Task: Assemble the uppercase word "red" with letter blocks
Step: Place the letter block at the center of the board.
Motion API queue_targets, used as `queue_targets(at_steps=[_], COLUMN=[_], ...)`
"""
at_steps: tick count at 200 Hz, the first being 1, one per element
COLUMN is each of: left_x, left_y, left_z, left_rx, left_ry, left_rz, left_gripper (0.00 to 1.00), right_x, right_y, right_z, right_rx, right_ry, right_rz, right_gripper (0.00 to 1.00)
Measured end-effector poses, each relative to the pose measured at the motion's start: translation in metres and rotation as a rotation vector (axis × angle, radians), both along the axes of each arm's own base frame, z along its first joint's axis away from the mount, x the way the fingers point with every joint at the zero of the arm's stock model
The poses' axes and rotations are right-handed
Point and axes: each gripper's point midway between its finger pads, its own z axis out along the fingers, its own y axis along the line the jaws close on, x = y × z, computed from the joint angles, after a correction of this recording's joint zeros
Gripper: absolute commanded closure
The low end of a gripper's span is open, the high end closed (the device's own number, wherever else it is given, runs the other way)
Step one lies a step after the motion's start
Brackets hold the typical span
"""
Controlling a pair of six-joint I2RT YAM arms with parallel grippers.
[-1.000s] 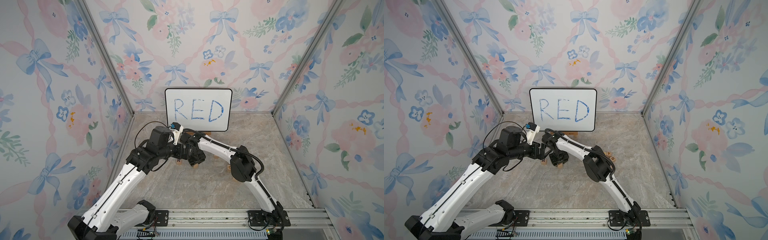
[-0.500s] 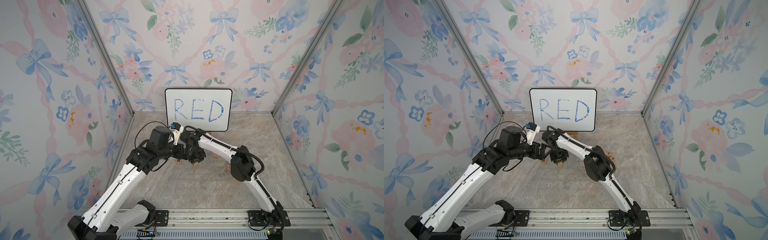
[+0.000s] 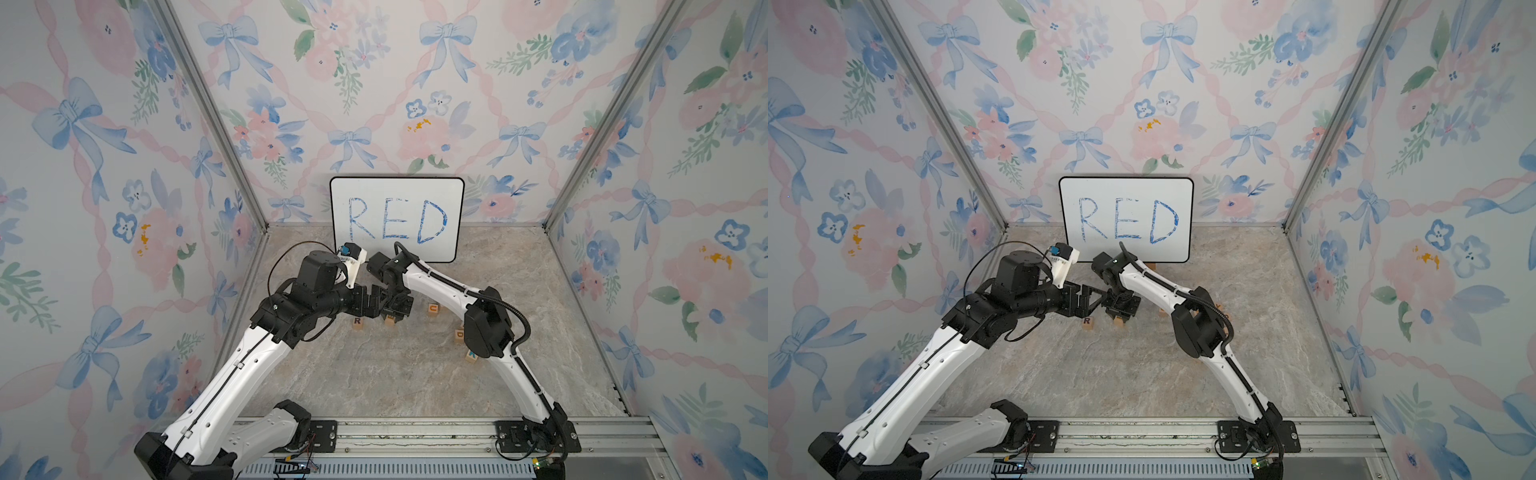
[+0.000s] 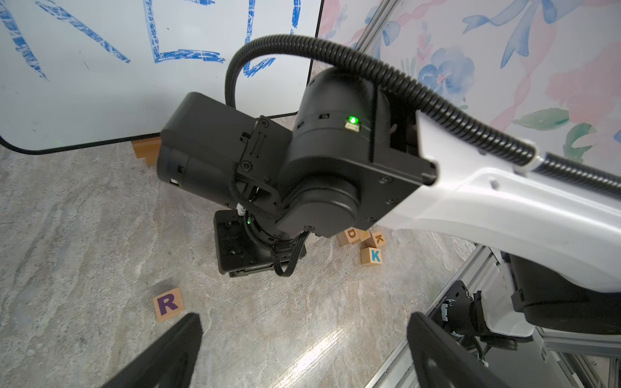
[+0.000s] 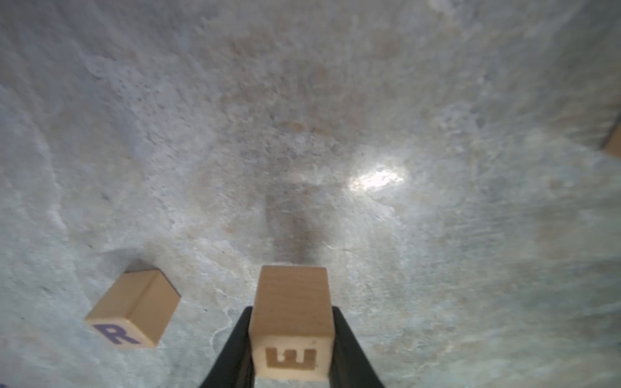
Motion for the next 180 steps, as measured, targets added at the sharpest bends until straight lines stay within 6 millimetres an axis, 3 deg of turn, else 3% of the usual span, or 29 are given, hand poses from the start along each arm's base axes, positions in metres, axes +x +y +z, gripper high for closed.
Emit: queue_targets(at_steps=[21, 75, 137, 180], left_x=[0.000, -0.002, -0.004, -0.004], left_y=[0.000, 0.002, 0.004, 0.004], left_z=[0.001, 0.005, -0.001, -0.001], left_rx=[-0.001, -0.009, -0.003, -0.003], left_ry=[-0.002, -0.016, -0.005, -0.005], left_rz=[0.000, 0.002, 0.005, 0.005], left_gripper=[0.02, 0.02, 0.02, 0.02], right_x=[-0.001, 0.013, 0.022, 0.021], right_y=[0.005, 0.023, 0.028, 0.029], right_z=[-0.014, -0.010, -0.008, -0.011], right_rx=[0.039, 0.180, 0.219, 0.222], right_ry=[0.029, 0.014, 0.017, 0.032], right_rz=[-0.153, -0.482, -0.630, -0.668], right_gripper=[0.69, 0.68, 0.62, 0.41])
